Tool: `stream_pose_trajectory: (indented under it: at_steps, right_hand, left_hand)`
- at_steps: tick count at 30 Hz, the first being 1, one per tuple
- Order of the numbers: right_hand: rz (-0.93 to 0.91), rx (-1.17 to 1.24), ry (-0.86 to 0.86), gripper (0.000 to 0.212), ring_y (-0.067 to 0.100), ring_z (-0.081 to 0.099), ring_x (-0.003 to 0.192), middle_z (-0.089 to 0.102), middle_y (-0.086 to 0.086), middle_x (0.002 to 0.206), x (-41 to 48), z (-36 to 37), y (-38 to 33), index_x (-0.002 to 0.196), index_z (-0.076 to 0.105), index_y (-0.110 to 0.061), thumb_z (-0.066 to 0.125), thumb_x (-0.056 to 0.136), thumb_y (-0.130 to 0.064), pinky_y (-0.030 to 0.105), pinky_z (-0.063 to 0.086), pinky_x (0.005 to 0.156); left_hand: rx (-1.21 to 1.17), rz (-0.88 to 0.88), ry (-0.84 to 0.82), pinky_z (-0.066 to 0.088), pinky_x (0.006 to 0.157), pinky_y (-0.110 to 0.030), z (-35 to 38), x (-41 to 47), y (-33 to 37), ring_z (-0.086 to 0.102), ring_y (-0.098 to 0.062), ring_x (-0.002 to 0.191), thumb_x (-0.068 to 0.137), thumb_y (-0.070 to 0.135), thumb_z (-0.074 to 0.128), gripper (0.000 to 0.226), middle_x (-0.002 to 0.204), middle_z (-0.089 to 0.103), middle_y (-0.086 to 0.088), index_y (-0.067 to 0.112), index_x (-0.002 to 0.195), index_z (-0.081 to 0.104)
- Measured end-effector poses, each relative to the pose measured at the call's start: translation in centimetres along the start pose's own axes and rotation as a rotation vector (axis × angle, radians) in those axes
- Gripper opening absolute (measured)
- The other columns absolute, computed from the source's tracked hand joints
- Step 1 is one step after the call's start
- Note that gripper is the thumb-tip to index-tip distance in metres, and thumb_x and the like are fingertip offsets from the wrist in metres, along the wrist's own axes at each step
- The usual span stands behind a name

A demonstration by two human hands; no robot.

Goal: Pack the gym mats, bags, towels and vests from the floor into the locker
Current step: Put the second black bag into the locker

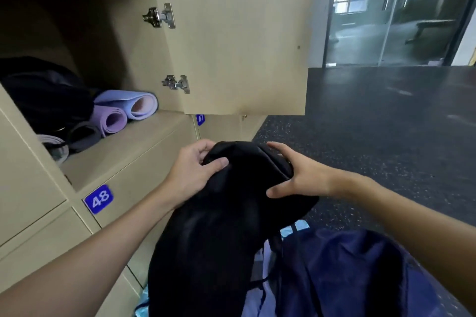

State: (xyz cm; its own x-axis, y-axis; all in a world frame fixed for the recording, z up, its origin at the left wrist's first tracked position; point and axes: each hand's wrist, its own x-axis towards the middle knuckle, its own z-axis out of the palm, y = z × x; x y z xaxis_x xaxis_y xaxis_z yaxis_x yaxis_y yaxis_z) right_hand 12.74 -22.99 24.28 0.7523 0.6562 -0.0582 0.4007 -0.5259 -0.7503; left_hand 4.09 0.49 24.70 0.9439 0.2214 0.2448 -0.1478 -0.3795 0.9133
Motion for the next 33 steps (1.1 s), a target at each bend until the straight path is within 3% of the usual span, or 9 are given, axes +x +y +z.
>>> stream_pose_trajectory:
  at_steps: [4, 7, 9, 11, 14, 22, 26, 30, 33]
  right_hand:
    - [0.024, 0.157, -0.003, 0.092, 0.013, 0.062, 0.112, 0.056, -0.007, 0.132, 1.6, -0.2, -0.4, 0.149, 0.033, -0.035, 0.086, 0.074, -0.022, 0.022, 0.053, 0.084]
    - [-0.074, 0.158, 0.159, 0.049, 0.017, 0.07, 0.097, 0.071, -0.003, 0.105, 3.3, -0.3, -1.6, 0.12, 0.062, -0.026, 0.082, 0.077, -0.013, 0.032, 0.059, 0.082]
    - [-0.117, 0.109, 0.2, 0.037, 0.016, 0.072, 0.087, 0.074, -0.001, 0.095, 4.2, -0.3, -2.8, 0.11, 0.067, -0.024, 0.08, 0.077, -0.013, 0.038, 0.06, 0.083]
    - [-0.17, 0.056, 0.229, 0.033, 0.014, 0.072, 0.082, 0.075, -0.002, 0.09, 4.9, -0.2, -4.1, 0.107, 0.068, -0.027, 0.078, 0.078, -0.015, 0.037, 0.06, 0.08]
    - [-0.189, 0.006, 0.329, 0.025, 0.014, 0.071, 0.076, 0.074, -0.001, 0.087, 5.8, -0.6, -5.7, 0.102, 0.068, -0.025, 0.076, 0.08, -0.017, 0.032, 0.06, 0.071]
    - [-0.124, -0.007, 0.111, 0.04, 0.017, 0.069, 0.088, 0.068, 0.002, 0.101, 7.5, -2.3, -6.0, 0.119, 0.054, -0.023, 0.076, 0.085, -0.024, 0.032, 0.06, 0.075]
    - [-0.108, 0.209, 0.297, 0.023, 0.025, 0.07, 0.087, 0.069, 0.008, 0.094, 8.6, -1.0, -5.9, 0.104, 0.06, -0.017, 0.071, 0.085, -0.01, 0.039, 0.059, 0.072]
    - [-0.039, 0.404, 0.399, 0.022, 0.022, 0.068, 0.088, 0.067, 0.009, 0.098, 9.2, -0.4, -7.0, 0.104, 0.058, -0.015, 0.071, 0.087, -0.014, 0.037, 0.058, 0.074]
    - [0.015, 0.497, 0.332, 0.043, 0.021, 0.069, 0.093, 0.067, 0.009, 0.106, 9.1, 0.4, -8.3, 0.111, 0.054, -0.01, 0.071, 0.085, -0.039, 0.039, 0.058, 0.077]
  left_hand:
    - [-0.008, 0.025, 0.014, 0.051, 0.068, -0.028, -1.3, 1.4, 0.3, 0.062, -0.013, 0.07, 0.091, -0.001, 0.066, 0.018, 0.086, 0.074, -0.005, 0.008, 0.104, 0.058]
    - [0.104, 0.029, 0.026, 0.05, 0.083, -0.021, -2.0, 2.4, 0.7, 0.068, -0.004, 0.084, 0.086, 0.018, 0.078, 0.047, 0.104, 0.071, 0.001, 0.026, 0.125, 0.054]
    - [0.208, 0.035, 0.07, 0.049, 0.085, -0.018, -2.2, 3.0, 1.3, 0.065, 0.004, 0.089, 0.078, 0.036, 0.084, 0.042, 0.104, 0.068, 0.007, 0.03, 0.115, 0.065]
    - [0.289, 0.041, 0.132, 0.051, 0.072, -0.024, -2.2, 3.5, 1.7, 0.064, -0.005, 0.077, 0.076, 0.042, 0.083, 0.025, 0.088, 0.07, 0.004, 0.025, 0.09, 0.072]
    - [0.399, 0.044, 0.245, 0.041, 0.058, -0.035, -1.9, 4.1, 1.6, 0.05, -0.014, 0.057, 0.076, 0.046, 0.081, 0.038, 0.057, 0.054, 0.004, 0.016, 0.068, 0.059]
    - [0.417, 0.088, 0.569, 0.033, 0.052, -0.022, -2.1, 5.3, 1.6, 0.04, -0.017, 0.057, 0.086, 0.029, 0.073, 0.037, 0.056, 0.045, 0.005, 0.015, 0.065, 0.046]
    - [0.416, 0.141, 0.368, 0.039, 0.071, -0.022, -1.4, 4.9, 1.9, 0.057, -0.015, 0.087, 0.092, 0.031, 0.066, 0.018, 0.088, 0.059, 0.012, 0.025, 0.095, 0.049]
    - [0.288, 0.13, 0.076, 0.034, 0.108, -0.022, -1.6, 4.6, 1.4, 0.039, 0.005, 0.133, 0.073, 0.049, 0.082, 0.091, 0.143, 0.04, 0.024, 0.038, 0.143, 0.026]
    - [0.32, 0.139, 0.028, 0.026, 0.107, -0.014, -1.5, 4.4, 1.3, 0.029, 0.013, 0.134, 0.064, 0.047, 0.09, 0.116, 0.15, 0.026, 0.021, 0.043, 0.152, 0.014]
